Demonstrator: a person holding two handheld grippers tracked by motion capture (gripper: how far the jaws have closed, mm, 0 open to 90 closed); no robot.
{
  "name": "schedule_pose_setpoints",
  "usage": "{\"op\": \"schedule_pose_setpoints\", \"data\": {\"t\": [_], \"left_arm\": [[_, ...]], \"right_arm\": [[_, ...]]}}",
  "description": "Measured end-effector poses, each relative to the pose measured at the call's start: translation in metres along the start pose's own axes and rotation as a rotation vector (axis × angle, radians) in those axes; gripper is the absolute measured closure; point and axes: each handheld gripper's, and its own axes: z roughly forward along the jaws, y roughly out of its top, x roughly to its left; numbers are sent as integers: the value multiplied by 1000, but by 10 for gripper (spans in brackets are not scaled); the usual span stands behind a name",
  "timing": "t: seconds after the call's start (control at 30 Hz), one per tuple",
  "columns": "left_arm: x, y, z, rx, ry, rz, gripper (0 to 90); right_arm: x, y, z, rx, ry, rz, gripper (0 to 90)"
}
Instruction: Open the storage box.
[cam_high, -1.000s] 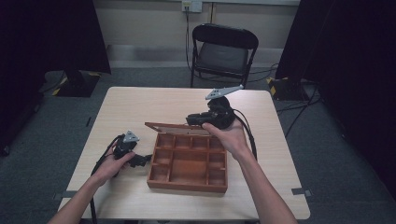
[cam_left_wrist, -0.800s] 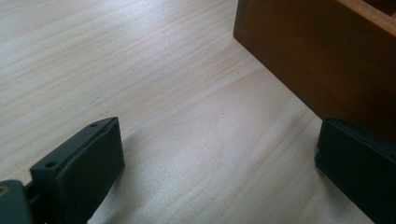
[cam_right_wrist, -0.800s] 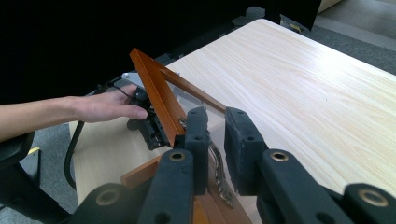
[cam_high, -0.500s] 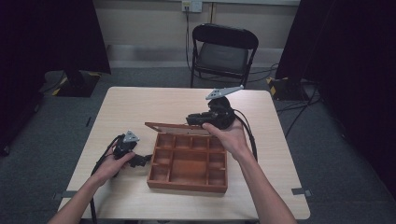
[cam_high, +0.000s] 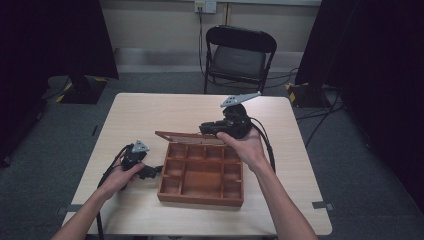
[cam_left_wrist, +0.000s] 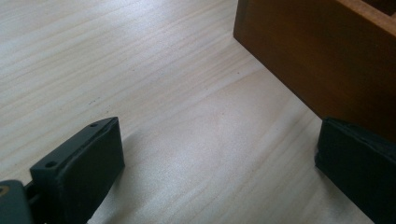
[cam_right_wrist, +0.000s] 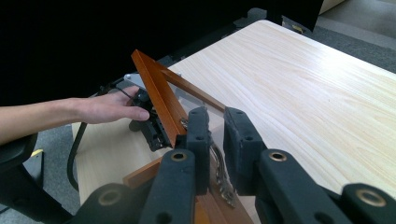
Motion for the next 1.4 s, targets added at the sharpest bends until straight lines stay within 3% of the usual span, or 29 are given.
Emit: {"op": "schedule_pose_setpoints", "data": {"t": [1.4], "left_arm": [[0,0,0,0,0,0,5]], "right_arm": [[-1,1,0,1,4,3,810]]}}
